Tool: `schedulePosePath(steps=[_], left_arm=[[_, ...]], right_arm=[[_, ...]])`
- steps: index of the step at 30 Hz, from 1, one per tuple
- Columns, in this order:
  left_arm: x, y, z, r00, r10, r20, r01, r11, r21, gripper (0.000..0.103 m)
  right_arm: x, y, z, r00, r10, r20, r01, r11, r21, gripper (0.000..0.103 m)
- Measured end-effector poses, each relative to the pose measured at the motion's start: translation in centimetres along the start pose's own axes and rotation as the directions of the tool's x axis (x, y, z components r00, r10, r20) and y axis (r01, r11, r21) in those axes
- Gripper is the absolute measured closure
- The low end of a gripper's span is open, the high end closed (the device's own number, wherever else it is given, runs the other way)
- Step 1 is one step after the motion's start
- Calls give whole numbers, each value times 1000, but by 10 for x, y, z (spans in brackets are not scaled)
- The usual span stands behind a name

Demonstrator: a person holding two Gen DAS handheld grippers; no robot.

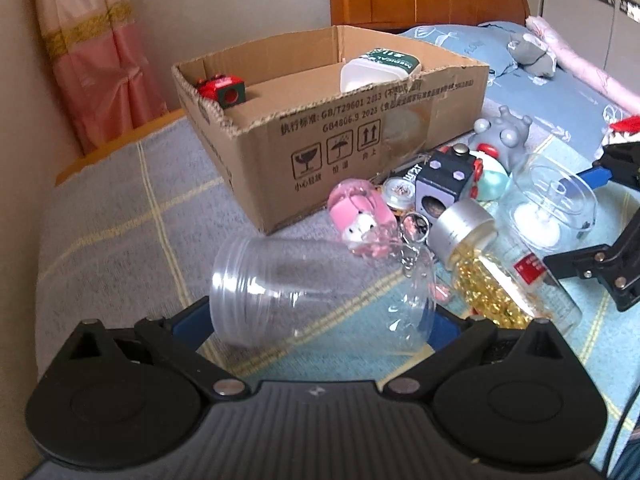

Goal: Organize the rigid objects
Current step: 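Close the left gripper on the clear jar while the right gripper grasps the round container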

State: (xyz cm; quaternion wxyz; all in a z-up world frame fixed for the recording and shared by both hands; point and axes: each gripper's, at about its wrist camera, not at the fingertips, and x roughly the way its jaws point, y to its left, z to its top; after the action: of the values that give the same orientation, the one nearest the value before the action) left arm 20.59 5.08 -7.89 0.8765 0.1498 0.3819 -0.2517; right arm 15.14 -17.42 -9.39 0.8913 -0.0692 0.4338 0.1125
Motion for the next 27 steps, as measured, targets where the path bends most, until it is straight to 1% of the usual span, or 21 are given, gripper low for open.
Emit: schedulePosePath(steps=[4,11,18,20,24,27], left_arm=[[-2,-4,1,1000,12,10,-13,1000,8,1],[-7,-3,0,999,39,10,-39,999,-27,3],[-8,1,2,998,64,5,-64,997,-52,3],[-8,2,3,998,66,3,-66,996,-60,6],[-9,3,5,998,64,-4,-65,995,-71,8],[-11,2,7,997,75,-10,-75,995,-68,8]], right_arm=[[-1,-1,-1,1000,0,5,0,1000,0,0],[0,0,1,1000,-2,4,2,1000,2,0],[10,3,14,1000,1,-3,-1,1000,-2,0],[12,4,18,1000,0,-9,0,1000,2,0],[13,5,22,1000,-7,-24,7,1000,13,0],[12,5,24,1000,-5,-31,6,1000,20,4]])
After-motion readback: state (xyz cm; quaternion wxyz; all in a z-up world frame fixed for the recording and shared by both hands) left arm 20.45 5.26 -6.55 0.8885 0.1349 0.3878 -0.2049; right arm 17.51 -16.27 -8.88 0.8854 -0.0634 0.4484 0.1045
